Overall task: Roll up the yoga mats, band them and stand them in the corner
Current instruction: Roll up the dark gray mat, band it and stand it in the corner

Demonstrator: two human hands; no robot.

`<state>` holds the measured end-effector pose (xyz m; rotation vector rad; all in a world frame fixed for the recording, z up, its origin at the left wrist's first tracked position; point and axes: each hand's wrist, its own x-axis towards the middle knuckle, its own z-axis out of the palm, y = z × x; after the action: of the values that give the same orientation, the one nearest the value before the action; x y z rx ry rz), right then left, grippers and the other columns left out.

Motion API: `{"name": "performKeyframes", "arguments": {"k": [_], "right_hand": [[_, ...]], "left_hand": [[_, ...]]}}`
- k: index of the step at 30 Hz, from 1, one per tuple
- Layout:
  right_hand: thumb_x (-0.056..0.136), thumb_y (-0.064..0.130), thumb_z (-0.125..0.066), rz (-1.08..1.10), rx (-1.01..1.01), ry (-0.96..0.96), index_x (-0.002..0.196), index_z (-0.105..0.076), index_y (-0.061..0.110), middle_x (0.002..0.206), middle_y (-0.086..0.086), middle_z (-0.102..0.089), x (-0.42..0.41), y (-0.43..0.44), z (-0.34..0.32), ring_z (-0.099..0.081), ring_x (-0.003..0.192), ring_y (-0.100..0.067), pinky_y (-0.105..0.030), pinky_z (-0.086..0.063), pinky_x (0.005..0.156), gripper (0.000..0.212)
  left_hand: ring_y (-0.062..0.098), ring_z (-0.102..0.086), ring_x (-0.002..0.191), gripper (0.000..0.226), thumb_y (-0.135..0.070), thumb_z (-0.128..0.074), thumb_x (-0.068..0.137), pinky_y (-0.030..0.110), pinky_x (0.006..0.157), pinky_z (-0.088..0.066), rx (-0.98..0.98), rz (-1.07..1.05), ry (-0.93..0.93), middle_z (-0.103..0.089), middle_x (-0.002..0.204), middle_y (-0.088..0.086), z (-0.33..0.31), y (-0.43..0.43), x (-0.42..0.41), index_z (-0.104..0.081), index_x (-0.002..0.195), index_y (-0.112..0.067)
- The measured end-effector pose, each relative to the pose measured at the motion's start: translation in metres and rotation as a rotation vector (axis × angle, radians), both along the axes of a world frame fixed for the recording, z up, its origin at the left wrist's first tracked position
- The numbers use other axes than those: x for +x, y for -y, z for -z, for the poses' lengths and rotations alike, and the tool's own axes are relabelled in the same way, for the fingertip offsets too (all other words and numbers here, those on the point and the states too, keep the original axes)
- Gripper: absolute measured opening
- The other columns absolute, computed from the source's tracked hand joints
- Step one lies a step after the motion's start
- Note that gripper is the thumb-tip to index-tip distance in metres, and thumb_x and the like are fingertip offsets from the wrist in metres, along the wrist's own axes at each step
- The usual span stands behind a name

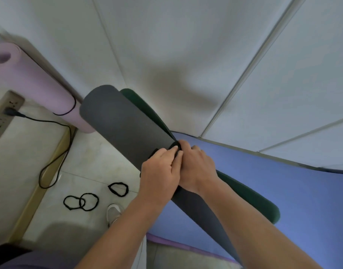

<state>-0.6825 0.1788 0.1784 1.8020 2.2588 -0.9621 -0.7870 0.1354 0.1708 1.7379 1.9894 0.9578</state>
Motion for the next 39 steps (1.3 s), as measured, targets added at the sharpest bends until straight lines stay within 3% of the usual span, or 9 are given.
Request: {"name": "performKeyframes", "arguments": {"k": [4,7,11,17,22,25,28,34,39], "right_hand": [[0.085,0.054,-0.061,-0.051,-0.054,0.017,0.138,-0.035,0.028,0.114,-0.004,-0.056,0.006,-0.004,0.0,-0.056,0.108,-0.027,-0.038,-0.045,0.086,0.065],[0.069,0.062,-0.074,-0.058,-0.108,0.045,0.137,-0.036,0.03,0.113,0.001,-0.056,0.011,-0.003,0.003,-0.056,0.108,-0.023,-0.038,-0.047,0.09,0.083],[0.06,0.067,-0.078,-0.099,-0.095,0.091,0.14,-0.035,0.031,0.116,-0.001,-0.057,0.015,-0.003,0.009,-0.057,0.108,-0.025,-0.038,-0.046,0.088,0.097],[0.064,0.061,-0.083,-0.127,-0.103,0.107,0.143,-0.033,0.03,0.12,-0.004,-0.056,0.021,-0.008,0.009,-0.055,0.112,-0.029,-0.039,-0.045,0.088,0.099],[0.063,0.059,-0.081,-0.232,-0.081,0.109,0.138,-0.034,0.032,0.112,-0.004,-0.053,0.016,0.0,0.001,-0.052,0.107,-0.028,-0.039,-0.043,0.085,0.093],[0.062,0.061,-0.078,-0.322,-0.017,0.115,0.142,-0.03,0.034,0.113,-0.001,-0.052,0.013,0.002,-0.003,-0.05,0.107,-0.025,-0.038,-0.043,0.09,0.096],[0.059,0.058,-0.081,-0.356,-0.018,0.091,0.145,-0.03,0.035,0.116,0.004,-0.053,0.015,-0.006,-0.008,-0.051,0.111,-0.021,-0.037,-0.041,0.095,0.102],[0.06,0.053,-0.083,-0.366,-0.038,0.069,0.154,-0.016,0.024,0.133,0.002,-0.055,0.015,-0.015,-0.018,-0.053,0.121,-0.022,-0.038,-0.039,0.102,0.119],[0.06,0.055,-0.082,-0.384,-0.116,0.037,0.156,-0.009,0.028,0.133,0.005,-0.057,0.019,-0.015,-0.016,-0.056,0.117,-0.021,-0.037,-0.038,0.101,0.123]], "left_hand": [[0.009,-0.055,0.073,0.05,-0.058,-0.038,0.092,0.023,0.068,-0.046,-0.341,0.078,0.129,-0.053,0.084,-0.009,-0.014,0.006,-0.002,-0.066,0.112,-0.022],[0.009,-0.06,0.078,0.009,-0.023,-0.06,0.093,0.02,0.073,-0.048,-0.517,0.093,0.354,-0.049,0.101,-0.011,-0.012,0.001,-0.017,-0.06,0.101,-0.026],[0.016,-0.064,0.056,0.02,0.006,-0.066,0.088,0.03,0.058,-0.055,-0.49,0.216,0.466,-0.057,0.1,0.0,-0.005,0.002,-0.033,-0.058,0.083,-0.013],[0.012,-0.067,0.06,0.021,-0.005,-0.071,0.086,0.033,0.063,-0.057,-0.33,0.279,0.394,-0.069,0.07,-0.003,-0.021,0.011,-0.043,-0.064,0.08,-0.024],[0.008,-0.061,0.056,0.028,0.001,-0.074,0.083,0.013,0.059,-0.046,-0.235,0.235,0.381,-0.064,0.066,-0.011,-0.03,0.002,-0.033,-0.065,0.076,-0.025],[0.006,-0.059,0.066,0.032,-0.009,-0.075,0.084,0.017,0.067,-0.044,-0.259,0.124,0.352,-0.064,0.076,-0.026,-0.018,-0.002,-0.029,-0.062,0.074,-0.036],[-0.001,-0.051,0.086,0.004,-0.033,-0.069,0.079,0.029,0.082,-0.039,-0.195,0.084,0.167,-0.057,0.091,-0.04,-0.011,0.0,-0.028,-0.066,0.081,-0.033],[0.007,-0.059,0.092,0.008,-0.032,-0.057,0.091,0.041,0.112,-0.03,-0.186,0.061,0.003,-0.071,0.102,-0.013,-0.008,-0.001,-0.028,-0.051,0.087,-0.03],[-0.001,-0.049,0.077,0.013,-0.027,-0.063,0.096,0.03,0.09,-0.036,-0.296,0.055,0.019,-0.064,0.086,-0.018,-0.012,-0.004,-0.032,-0.051,0.089,-0.029]]}}
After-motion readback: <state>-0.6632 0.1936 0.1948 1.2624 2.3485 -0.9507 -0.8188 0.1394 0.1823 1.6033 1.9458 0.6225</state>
